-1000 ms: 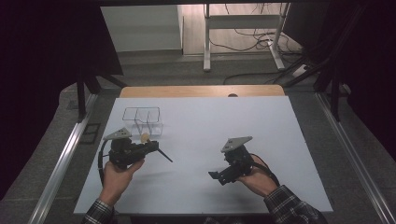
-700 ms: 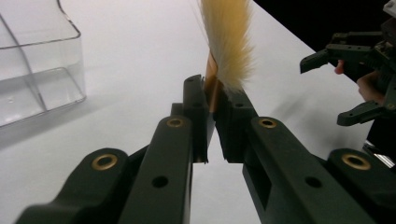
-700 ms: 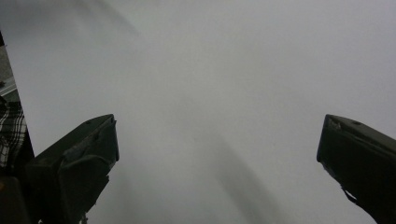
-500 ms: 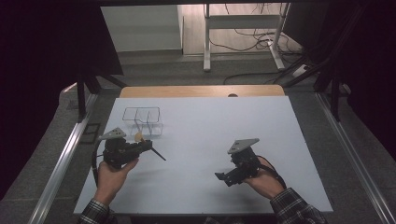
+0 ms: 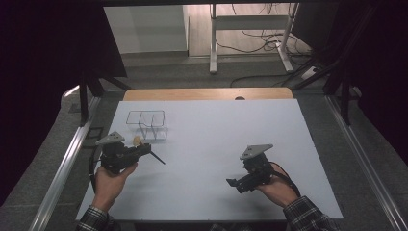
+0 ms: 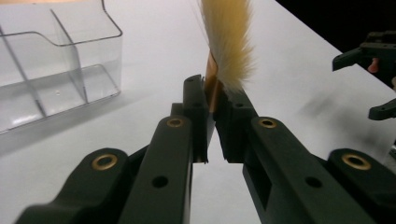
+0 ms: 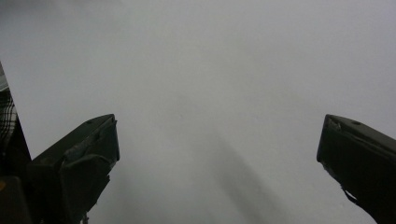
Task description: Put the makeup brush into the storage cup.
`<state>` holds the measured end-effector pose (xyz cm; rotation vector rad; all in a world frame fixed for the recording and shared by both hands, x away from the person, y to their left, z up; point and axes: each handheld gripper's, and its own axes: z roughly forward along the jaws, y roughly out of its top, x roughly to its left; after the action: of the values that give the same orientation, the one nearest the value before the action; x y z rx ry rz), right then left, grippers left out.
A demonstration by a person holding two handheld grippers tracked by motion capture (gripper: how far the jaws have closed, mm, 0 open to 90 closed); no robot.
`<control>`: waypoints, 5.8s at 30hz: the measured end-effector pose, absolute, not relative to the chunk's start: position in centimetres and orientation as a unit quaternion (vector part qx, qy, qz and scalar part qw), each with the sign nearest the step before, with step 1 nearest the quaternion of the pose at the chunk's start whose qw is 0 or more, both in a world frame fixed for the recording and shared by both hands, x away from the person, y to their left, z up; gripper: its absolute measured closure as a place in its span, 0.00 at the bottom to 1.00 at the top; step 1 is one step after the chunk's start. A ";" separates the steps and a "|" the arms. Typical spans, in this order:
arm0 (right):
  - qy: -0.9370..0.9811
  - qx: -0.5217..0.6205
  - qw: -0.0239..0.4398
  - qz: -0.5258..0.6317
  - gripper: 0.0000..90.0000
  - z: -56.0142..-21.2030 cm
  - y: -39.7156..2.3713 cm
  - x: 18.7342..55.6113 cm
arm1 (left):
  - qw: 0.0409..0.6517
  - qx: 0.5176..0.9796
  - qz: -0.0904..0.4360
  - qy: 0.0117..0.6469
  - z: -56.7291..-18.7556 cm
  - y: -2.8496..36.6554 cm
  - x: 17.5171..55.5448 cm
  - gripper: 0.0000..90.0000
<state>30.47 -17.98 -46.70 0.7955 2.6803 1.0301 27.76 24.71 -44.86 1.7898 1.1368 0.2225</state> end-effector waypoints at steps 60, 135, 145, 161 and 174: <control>0.867 0.370 0.128 0.307 0.00 -47.0 -28.3 27.9 | 0.425 0.721 0.183 0.515 -44.1 30.1 28.0 0.93; 0.860 0.388 0.118 0.310 0.00 -47.0 -29.2 28.2 | 0.443 0.690 0.258 0.511 -38.3 30.8 35.1 0.93; 0.860 0.388 0.118 0.310 0.00 -47.0 -29.2 28.2 | 0.440 0.688 0.260 0.515 -38.7 30.3 36.6 0.93; 0.861 0.387 0.115 0.310 0.00 -47.0 -29.2 28.2 | 0.430 0.688 0.265 0.521 -39.3 30.1 38.1 0.93; 0.862 0.385 0.114 0.310 0.00 -47.1 -29.2 28.2 | 0.419 0.687 0.259 0.534 -41.2 30.2 38.7 0.93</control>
<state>28.23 -29.19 -47.07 1.1285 2.5272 0.9086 38.72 30.18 -41.24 1.7237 1.3385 0.6503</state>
